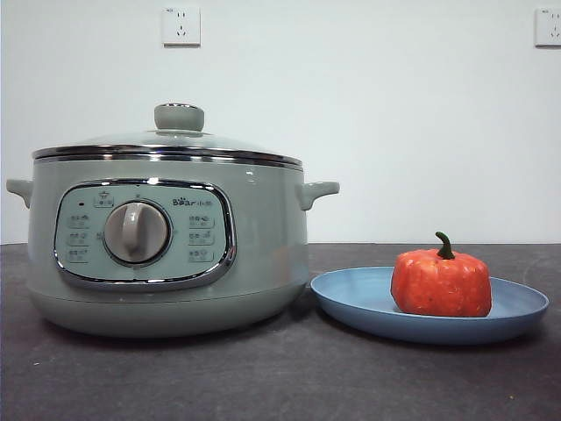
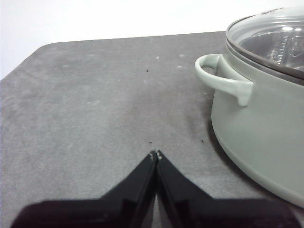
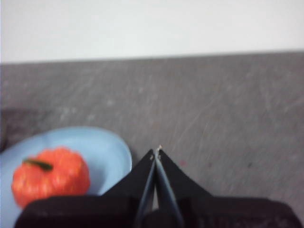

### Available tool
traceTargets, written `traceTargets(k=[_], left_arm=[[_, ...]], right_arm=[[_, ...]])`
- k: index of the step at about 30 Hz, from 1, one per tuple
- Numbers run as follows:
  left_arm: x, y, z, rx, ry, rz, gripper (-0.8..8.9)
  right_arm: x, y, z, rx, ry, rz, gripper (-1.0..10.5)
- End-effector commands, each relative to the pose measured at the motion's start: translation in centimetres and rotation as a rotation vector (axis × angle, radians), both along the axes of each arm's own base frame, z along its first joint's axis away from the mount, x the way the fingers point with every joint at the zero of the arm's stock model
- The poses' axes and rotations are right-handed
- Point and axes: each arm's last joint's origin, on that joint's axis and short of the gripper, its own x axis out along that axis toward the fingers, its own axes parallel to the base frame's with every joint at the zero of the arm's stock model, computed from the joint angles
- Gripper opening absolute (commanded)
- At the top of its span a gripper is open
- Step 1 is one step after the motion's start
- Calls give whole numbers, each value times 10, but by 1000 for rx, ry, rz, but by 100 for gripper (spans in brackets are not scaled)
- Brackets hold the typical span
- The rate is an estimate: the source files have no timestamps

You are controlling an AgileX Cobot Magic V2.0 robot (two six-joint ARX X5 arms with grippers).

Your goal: Take the pumpkin out from the steamer,put the pumpkin in the blue plate,close the lid

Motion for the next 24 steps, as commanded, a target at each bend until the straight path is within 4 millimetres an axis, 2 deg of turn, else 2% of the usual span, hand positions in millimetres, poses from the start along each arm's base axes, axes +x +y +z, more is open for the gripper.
traceTargets(k=[1, 6, 24], left_arm=[[0, 0, -5, 3, 23, 2, -3], [0, 0, -5, 3, 23, 2, -3], [0, 0, -5, 3, 23, 2, -3]], right_arm=[[0, 0, -7, 22, 38, 25, 1], [-1, 0, -8, 72, 50, 45, 1], [0, 0, -8, 71, 54, 39, 1]])
